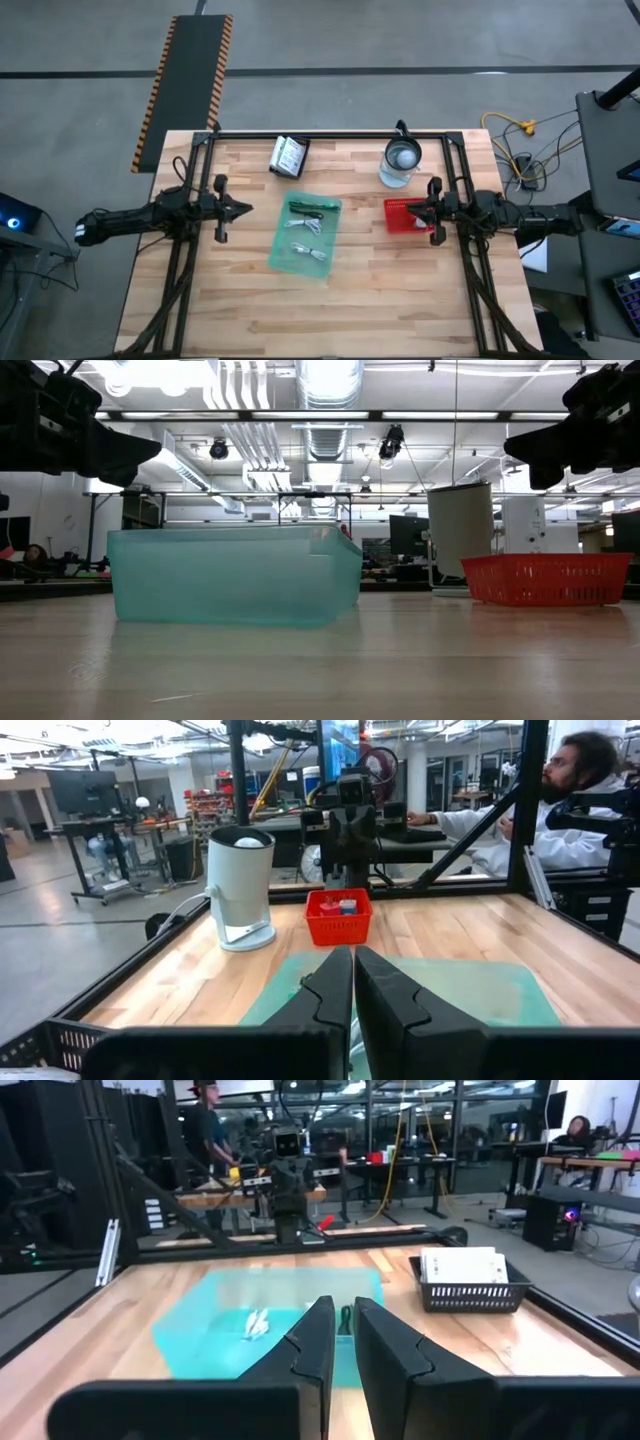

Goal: Pick and place items into bin
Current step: Return to Home Position

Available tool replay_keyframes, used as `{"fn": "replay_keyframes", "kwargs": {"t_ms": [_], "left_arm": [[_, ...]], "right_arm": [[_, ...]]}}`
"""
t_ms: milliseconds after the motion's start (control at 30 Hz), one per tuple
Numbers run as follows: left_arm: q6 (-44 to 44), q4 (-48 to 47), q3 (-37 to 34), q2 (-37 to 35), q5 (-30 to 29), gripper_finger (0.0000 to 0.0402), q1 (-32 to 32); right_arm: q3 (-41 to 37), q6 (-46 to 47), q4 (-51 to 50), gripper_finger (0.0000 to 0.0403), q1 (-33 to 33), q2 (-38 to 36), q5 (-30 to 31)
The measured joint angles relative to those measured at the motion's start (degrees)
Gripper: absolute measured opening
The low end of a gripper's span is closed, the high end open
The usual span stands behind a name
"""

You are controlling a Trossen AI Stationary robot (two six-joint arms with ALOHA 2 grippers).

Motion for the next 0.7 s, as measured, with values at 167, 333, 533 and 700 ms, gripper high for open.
{"fn": "replay_keyframes", "kwargs": {"t_ms": [167, 333, 533, 700], "left_arm": [[0.0, 0.05, 0.0, -0.04, 0.07, 0.0, 0.0], [0.2, 0.07, 0.0, -0.02, 0.13, 0.0, 0.0], [0.21, 0.07, 0.0, 0.03, 0.13, 0.0, 0.0], [0.33, 0.03, 0.0, 0.04, 0.15, 0.0, 0.0]], "right_arm": [[-0.01, 0.02, -0.06, 0.0033, 0.0, 0.0, -0.02], [-0.01, -0.18, -0.06, 0.0033, 0.0, 0.07, -0.01], [-0.01, -1.53, -0.08, 0.0033, 0.0, 0.11, -0.28], [-0.01, -2.15, -0.08, 0.0033, 0.0, 0.18, -0.48]]}}
